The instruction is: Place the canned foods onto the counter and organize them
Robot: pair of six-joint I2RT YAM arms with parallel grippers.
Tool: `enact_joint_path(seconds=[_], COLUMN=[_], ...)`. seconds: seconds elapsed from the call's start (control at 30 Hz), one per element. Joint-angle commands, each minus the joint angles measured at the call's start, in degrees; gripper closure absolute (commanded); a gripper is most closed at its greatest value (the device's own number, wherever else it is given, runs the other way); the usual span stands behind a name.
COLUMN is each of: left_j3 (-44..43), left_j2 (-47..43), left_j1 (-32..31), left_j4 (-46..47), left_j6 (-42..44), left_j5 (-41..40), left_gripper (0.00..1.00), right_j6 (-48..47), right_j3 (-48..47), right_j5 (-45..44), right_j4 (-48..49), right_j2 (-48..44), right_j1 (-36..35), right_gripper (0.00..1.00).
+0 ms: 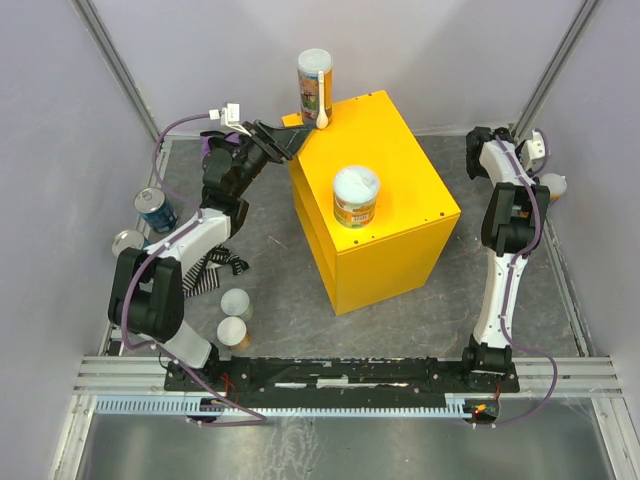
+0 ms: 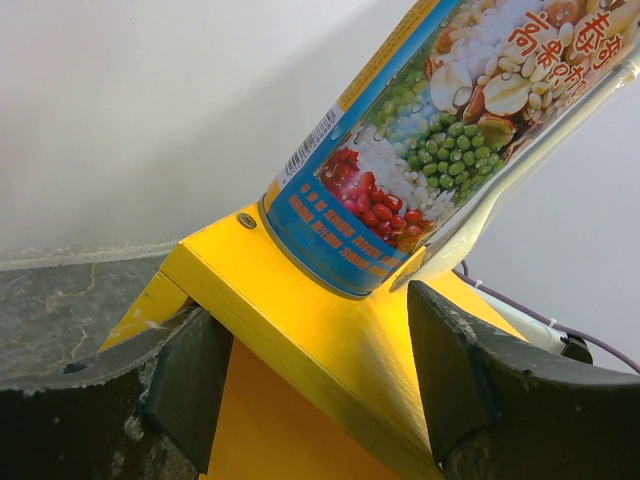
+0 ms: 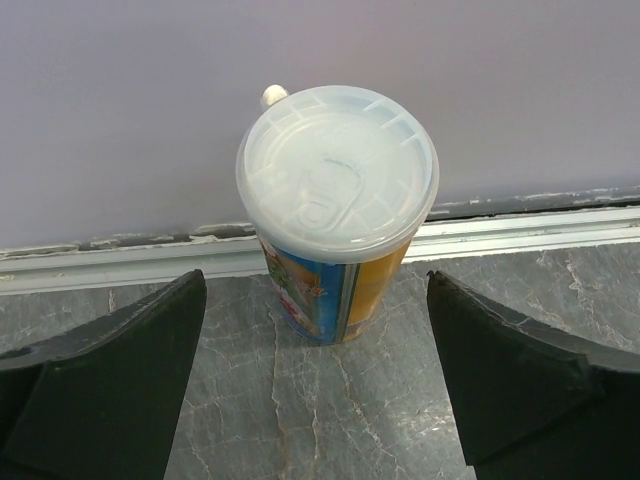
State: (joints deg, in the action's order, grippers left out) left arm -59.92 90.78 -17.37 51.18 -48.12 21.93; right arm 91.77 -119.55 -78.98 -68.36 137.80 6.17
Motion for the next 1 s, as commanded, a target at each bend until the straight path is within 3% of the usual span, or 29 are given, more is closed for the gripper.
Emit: enact_joint_path(seconds=[0.0, 0.97], left_j3=[0.01, -0.95], left_j2=[5.02, 7.0], left_j1=[-0.79, -0.04], left_j4=[-6.43, -6.1], left_j6=[7.09, 7.25], left_j5=[3.67, 5.66], left_gripper=[0.26, 0.26], right_j6=[1.05, 11.73], right_j3=[-2.97, -5.63], right_j5=[-2.85, -2.36], right_j4=[-1.41, -10.11], right_j2=[0.36, 2.2], right_j1=[0.2, 1.26], right_gripper=[0.01, 0.0])
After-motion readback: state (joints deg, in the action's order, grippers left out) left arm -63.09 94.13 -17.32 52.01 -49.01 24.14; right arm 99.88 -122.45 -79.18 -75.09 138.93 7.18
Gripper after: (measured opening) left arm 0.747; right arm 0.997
